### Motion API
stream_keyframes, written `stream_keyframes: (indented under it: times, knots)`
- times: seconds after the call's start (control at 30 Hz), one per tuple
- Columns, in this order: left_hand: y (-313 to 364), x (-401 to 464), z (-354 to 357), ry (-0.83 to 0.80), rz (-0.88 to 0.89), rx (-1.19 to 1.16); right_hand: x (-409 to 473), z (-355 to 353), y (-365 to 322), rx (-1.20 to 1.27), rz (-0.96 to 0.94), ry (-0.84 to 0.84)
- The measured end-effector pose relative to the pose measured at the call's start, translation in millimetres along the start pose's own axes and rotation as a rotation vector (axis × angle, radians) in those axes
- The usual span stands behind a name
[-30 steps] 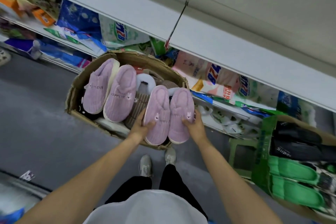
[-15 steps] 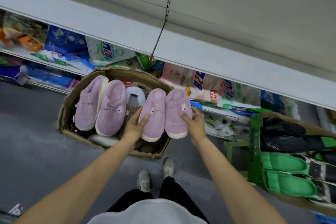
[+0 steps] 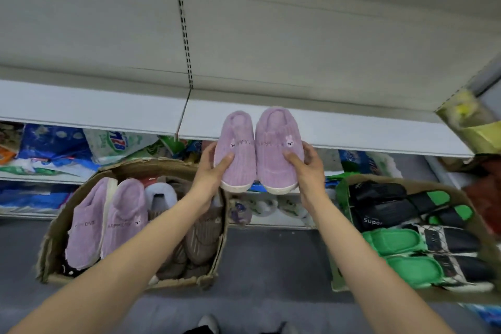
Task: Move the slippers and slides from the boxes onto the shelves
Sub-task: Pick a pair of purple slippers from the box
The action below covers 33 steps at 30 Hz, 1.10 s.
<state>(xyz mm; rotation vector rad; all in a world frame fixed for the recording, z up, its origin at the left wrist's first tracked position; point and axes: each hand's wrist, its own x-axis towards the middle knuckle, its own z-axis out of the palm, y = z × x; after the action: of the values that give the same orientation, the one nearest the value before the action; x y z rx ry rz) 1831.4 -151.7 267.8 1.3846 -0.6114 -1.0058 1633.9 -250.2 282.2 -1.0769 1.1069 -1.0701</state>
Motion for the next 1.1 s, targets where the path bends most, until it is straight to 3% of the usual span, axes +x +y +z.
stream_keyframes:
  times: [0.43,0.67,1.1]
  knots:
    - [52.5,-26.4,242.8,-0.274,0.047,-0.007,14.2,-218.4,-107.9,0.064,-0.157,0.141]
    - [60.1,-44.4,377.2,-0.391,0.173,0.033,22.5,-344.5,-165.4,0.038,-0.264,0.213]
    - [106.2,-57.8,547.2,-0.653,0.396,0.020,37.7,-484.0,-246.8,0.092,-0.486,0.433]
